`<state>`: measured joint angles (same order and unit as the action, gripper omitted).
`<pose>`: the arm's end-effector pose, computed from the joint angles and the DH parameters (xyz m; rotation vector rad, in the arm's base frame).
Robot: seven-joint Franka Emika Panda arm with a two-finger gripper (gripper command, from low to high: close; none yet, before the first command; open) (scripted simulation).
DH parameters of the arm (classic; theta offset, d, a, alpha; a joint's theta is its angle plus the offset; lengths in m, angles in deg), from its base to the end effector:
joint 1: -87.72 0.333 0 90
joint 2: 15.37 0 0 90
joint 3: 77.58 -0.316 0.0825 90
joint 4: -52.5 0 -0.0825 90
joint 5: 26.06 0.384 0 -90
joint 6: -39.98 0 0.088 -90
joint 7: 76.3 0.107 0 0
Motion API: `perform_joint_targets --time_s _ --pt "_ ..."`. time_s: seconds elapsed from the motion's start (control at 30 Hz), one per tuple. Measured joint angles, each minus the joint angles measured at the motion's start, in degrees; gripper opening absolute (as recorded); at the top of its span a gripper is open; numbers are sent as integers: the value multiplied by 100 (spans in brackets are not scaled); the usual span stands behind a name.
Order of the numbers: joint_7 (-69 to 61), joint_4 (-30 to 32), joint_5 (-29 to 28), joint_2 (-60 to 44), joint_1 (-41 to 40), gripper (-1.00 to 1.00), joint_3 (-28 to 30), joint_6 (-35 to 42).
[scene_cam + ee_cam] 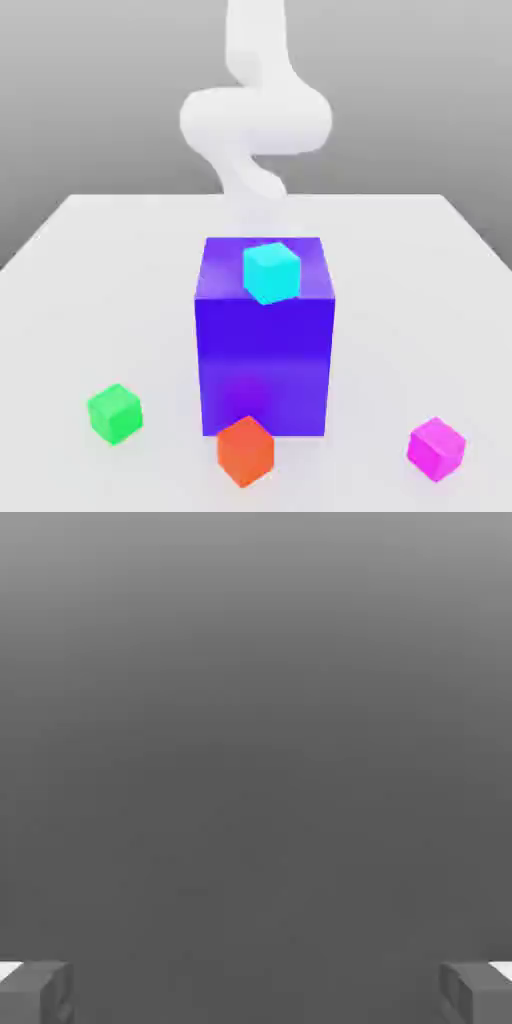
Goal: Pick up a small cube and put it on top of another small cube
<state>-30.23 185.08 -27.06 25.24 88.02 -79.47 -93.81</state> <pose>0.3802 0.0186 0.6746 -2.5240 1.0057 -0.9699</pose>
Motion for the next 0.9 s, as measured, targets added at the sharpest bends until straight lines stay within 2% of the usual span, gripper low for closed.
perform_joint_targets --time_s 0.5,0.9 --pt "221 480 -711 -3152 315 0 -1032 -1212" --pt "242 831 -1042 -5606 988 0 -1406 -2232"
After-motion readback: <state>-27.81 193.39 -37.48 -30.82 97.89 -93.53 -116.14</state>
